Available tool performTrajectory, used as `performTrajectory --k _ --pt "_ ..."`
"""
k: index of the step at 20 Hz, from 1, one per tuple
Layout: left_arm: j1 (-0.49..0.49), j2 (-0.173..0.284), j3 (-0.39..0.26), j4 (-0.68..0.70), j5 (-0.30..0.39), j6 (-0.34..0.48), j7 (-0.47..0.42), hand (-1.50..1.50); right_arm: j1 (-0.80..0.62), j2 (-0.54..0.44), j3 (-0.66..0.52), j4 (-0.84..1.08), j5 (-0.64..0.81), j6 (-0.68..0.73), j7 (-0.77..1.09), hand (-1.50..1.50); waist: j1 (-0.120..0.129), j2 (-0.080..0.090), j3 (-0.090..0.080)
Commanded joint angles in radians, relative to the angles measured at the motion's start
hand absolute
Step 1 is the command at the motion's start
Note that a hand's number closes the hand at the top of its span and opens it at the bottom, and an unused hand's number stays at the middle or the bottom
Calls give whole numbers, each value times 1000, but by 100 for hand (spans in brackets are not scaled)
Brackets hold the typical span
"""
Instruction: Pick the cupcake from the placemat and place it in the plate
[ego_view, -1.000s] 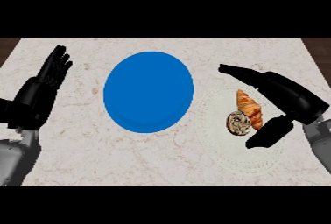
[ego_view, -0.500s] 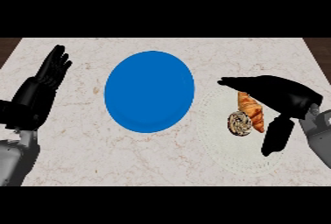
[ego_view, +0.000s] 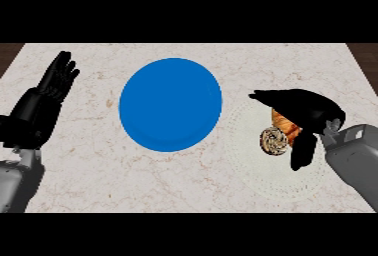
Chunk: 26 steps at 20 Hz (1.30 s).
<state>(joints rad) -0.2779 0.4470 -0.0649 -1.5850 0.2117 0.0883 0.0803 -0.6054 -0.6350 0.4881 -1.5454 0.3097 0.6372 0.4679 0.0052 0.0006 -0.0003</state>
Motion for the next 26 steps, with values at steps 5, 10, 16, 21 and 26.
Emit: performTrajectory --k 5,10,16,21,26 --pt "17 -5 75 52 5 -87 -42 0 42 124 8 101 179 -4 -4 -150 -1 0 0" --pt "-21 -82 34 28 -73 -36 10 0 69 141 -32 195 263 -5 -125 -150 -1 0 0" --pt "-17 -50 73 -70 -52 -81 100 0 -7 163 -62 375 336 25 -234 -150 5 0 1" --pt "-8 -99 68 -42 -93 -72 69 0 36 180 -52 492 455 -87 -337 -150 2 1 1" --pt "8 -95 87 -47 -82 -90 50 0 78 224 -58 425 487 -275 -418 150 0 0 1"
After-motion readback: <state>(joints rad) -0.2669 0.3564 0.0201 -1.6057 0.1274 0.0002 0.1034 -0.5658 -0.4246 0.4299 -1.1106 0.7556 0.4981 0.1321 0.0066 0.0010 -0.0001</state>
